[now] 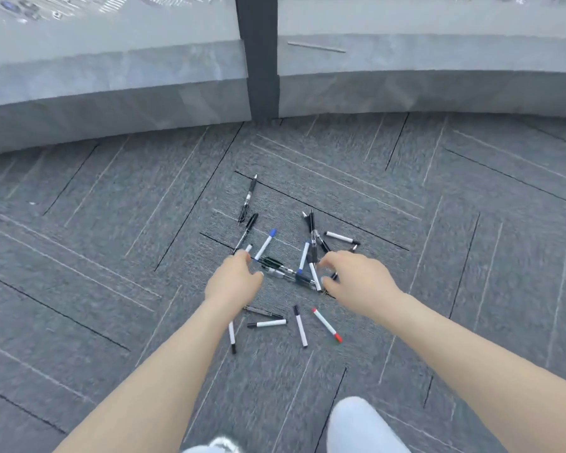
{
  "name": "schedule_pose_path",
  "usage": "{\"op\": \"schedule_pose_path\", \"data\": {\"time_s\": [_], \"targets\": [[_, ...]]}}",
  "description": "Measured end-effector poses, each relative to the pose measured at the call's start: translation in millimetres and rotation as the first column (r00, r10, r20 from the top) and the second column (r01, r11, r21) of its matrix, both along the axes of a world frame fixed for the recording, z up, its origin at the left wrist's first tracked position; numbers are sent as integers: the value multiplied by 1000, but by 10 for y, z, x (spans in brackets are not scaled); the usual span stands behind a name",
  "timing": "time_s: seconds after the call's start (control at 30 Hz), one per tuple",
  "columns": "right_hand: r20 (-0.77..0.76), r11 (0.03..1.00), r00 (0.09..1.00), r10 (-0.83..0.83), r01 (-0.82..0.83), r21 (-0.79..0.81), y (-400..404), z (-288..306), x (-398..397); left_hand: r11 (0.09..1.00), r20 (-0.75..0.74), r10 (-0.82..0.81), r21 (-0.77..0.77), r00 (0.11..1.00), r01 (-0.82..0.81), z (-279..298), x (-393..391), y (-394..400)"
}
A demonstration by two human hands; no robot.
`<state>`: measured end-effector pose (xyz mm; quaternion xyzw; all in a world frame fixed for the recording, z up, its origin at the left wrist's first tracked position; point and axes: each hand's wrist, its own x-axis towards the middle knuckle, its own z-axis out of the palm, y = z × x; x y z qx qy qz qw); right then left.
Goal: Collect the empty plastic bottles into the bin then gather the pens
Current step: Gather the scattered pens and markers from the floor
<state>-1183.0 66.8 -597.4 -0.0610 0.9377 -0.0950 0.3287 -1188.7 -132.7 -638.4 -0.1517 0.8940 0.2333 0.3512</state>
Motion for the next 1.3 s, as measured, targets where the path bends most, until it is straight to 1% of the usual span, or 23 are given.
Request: {"op": "schedule_pose_path", "data": {"time_s": [0.2,0.3,0.37,0.43,0.5,0.57,0.6,0.63,0.7,0.77,0.83,0.93,1.0,1.07,1.13,1.23,1.27,1.3], "targets": [[-72,999,997,18,-15,45,-25,-1009,-253,981,-111,-158,-131,981,143,-871,-339,-34],[-142,999,990,12,-6,40,-79,-1462,-392,966,-173,-192,-204,966,155,-1211,-528,-39],[-198,997,980,-26,39,64,-76,-1717,-479,952,-192,-214,-260,958,160,-1415,-630,-28],[-246,989,966,-81,108,99,-45,-1918,-547,932,-168,-251,-309,953,190,-1599,-681,-8],[-262,978,954,-149,182,106,-19,-2060,-586,900,-156,-306,-369,939,231,-1748,-689,13],[-262,969,945,-194,226,98,-13,-2149,-595,856,-187,-383,-441,904,271,-1839,-694,29],[-262,967,943,-203,235,97,-18,-2180,-594,851,-208,-401,-446,892,278,-1859,-703,40],[-262,965,941,-214,244,91,-27,-2197,-594,865,-221,-393,-417,893,278,-1857,-713,55],[-239,956,934,-264,286,62,-58,-2197,-597,922,-240,-328,-294,914,253,-1837,-717,97],[-195,946,931,-310,323,36,-101,-2161,-595,946,-244,-292,-216,925,242,-1821,-673,138],[-161,942,931,-327,335,24,-139,-2140,-590,945,-246,-302,-207,921,254,-1833,-614,166],[-110,918,911,-397,396,-32,-180,-2145,-571,947,-267,-298,-203,916,249,-1861,-562,196],[-101,908,903,-418,414,-56,-194,-2165,-564,964,-280,-254,-157,926,216,-1873,-564,196],[-107,906,900,-422,416,-74,-192,-2183,-563,991,-290,-137,-35,947,133,-1871,-580,155],[-114,904,898,-426,417,-95,-184,-2201,-559,994,-298,-3,103,955,35,-1835,-602,82],[-128,911,905,-407,392,-124,-180,-2241,-520,941,-306,197,325,932,-92,-1701,-601,-55],[-137,914,907,-399,382,-135,-176,-2262,-509,925,-328,242,361,913,-116,-1644,-588,-116],[-142,912,904,-403,382,-152,-167,-2280,-495,924,-365,257,365,895,-116,-1601,-568,-185]]}}
